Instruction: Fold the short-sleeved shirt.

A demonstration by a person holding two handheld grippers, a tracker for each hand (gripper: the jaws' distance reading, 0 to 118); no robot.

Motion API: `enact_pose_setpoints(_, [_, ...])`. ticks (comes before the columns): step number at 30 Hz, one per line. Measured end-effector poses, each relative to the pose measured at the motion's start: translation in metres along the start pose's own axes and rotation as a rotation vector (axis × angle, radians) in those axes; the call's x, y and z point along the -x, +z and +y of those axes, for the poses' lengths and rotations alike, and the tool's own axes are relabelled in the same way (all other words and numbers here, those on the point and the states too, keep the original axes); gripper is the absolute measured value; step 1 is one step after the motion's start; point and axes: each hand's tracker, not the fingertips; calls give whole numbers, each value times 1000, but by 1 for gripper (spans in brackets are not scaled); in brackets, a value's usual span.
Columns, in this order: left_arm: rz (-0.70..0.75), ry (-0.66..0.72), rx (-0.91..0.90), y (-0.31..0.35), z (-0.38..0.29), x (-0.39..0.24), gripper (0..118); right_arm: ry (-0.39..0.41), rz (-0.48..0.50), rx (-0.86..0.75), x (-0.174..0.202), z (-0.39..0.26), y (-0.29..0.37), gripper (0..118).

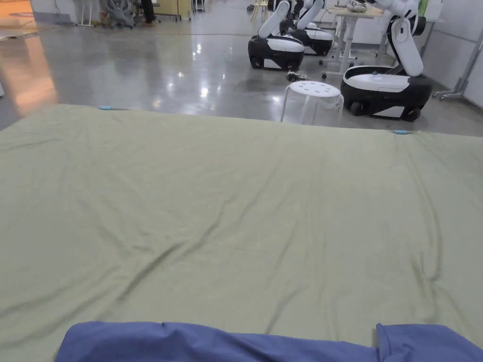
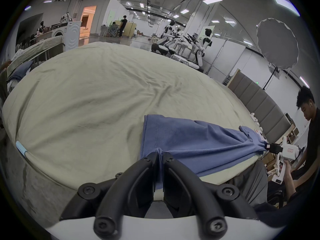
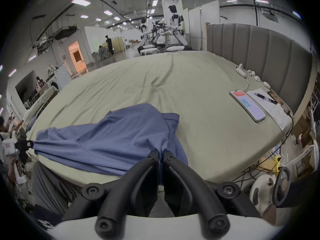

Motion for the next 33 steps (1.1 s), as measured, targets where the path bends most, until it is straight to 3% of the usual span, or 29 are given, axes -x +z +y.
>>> enact_pose_setpoints(1, [-7, -7, 3, 0, -1, 0, 7, -6, 6, -1, -1, -1, -3, 6])
enact_pose_setpoints(2, [-3, -18, 9, -3, -3, -1, 9, -3, 11, 24, -2, -1, -8, 17])
enact_pose_setpoints(3, [4, -30, -2, -3, -5, -2, 20, 13, -3, 46, -2, -1, -11, 37])
enact_pose_setpoints(4, [25, -57, -14, 0, -5, -4, 39, 36, -34, 79, -1, -1, -13, 58])
enact_pose_setpoints(5, [46, -88, -32, 5, -2, -7, 55, 44, -59, 84, 1, 2, -9, 61])
enact_pose_setpoints(9, [83, -230, -245, 53, 24, -36, 55, 70, -108, -41, 16, 21, 29, 61])
enact_pose_setpoints(13, [103, -307, -528, 99, 32, -67, 55, 177, -125, -283, 49, 40, 65, 61])
enact_pose_setpoints(19, [234, -403, -779, 120, 15, -126, 55, 280, 20, -533, 119, 50, 87, 61])
enact_pose_setpoints(22, [290, -418, -847, 121, 7, -149, 51, 290, 78, -557, 140, 48, 80, 57])
enact_pose_setpoints(23, [242, -427, -815, 121, 6, -152, 41, 298, 92, -549, 148, 47, 76, 42])
enact_pose_setpoints(24, [200, -434, -782, 120, 8, -157, 18, 302, 118, -552, 154, 45, 75, 23])
enact_pose_setpoints(25, [190, -433, -759, 118, 9, -161, 4, 311, 145, -553, 158, 44, 73, 5])
enact_pose_setpoints(26, [170, -455, -739, 116, 7, -163, 4, 313, 144, -553, 162, 42, 72, 1])
enact_pose_setpoints(29, [162, -485, -695, 112, 7, -172, 3, 330, 180, -532, 171, 39, 68, 0])
enact_pose_setpoints(33, [126, -414, -663, 111, 8, -168, 3, 309, 185, -520, 175, 37, 62, 0])
